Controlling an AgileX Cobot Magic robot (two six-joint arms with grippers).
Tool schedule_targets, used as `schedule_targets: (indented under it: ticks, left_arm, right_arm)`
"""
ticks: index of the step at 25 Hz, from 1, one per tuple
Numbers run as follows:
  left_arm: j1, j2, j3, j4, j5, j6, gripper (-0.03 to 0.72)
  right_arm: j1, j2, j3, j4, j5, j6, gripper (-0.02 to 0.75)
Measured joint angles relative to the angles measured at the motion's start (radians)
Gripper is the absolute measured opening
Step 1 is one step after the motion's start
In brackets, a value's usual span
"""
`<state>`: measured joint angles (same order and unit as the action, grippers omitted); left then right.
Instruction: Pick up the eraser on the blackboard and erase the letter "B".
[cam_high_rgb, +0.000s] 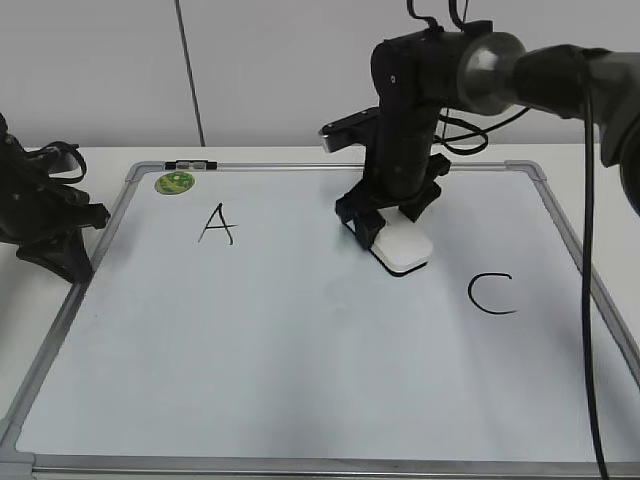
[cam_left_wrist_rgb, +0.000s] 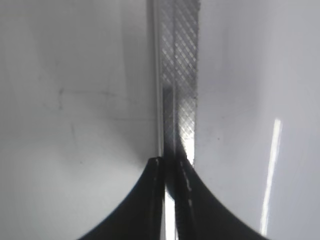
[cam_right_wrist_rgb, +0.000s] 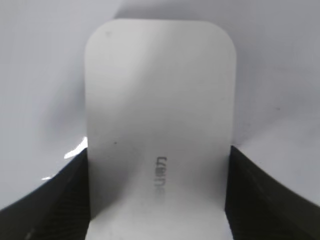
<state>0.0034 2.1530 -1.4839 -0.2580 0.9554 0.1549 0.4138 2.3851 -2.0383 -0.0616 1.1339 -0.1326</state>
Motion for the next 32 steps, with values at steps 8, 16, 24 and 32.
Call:
schedule_targets:
  ticks: [8,16,24,32]
  left_arm:
    - [0.0,0.0,0.0,0.0,0.0,0.0,0.01]
    - [0.0,0.0,0.0,0.0,0.001,0.0,0.01]
    - [0.0,0.0,0.0,0.0,0.001,0.0,0.01]
    - [0.0,0.0,0.0,0.0,0.001,0.0,0.01]
  right_arm:
    - [-0.06,0.012,-0.03,-0.08,0.013,0.081,0.537]
    - [-0.083,0.016,-0.043,-0.18,0.021,0.133,0.537]
    - [-0.083,0.015,-0.115,-0.126,0.069,0.133,0.537]
    - [-0.098,-0.098,-0.143,-0.116,0.096,0.103,0.537]
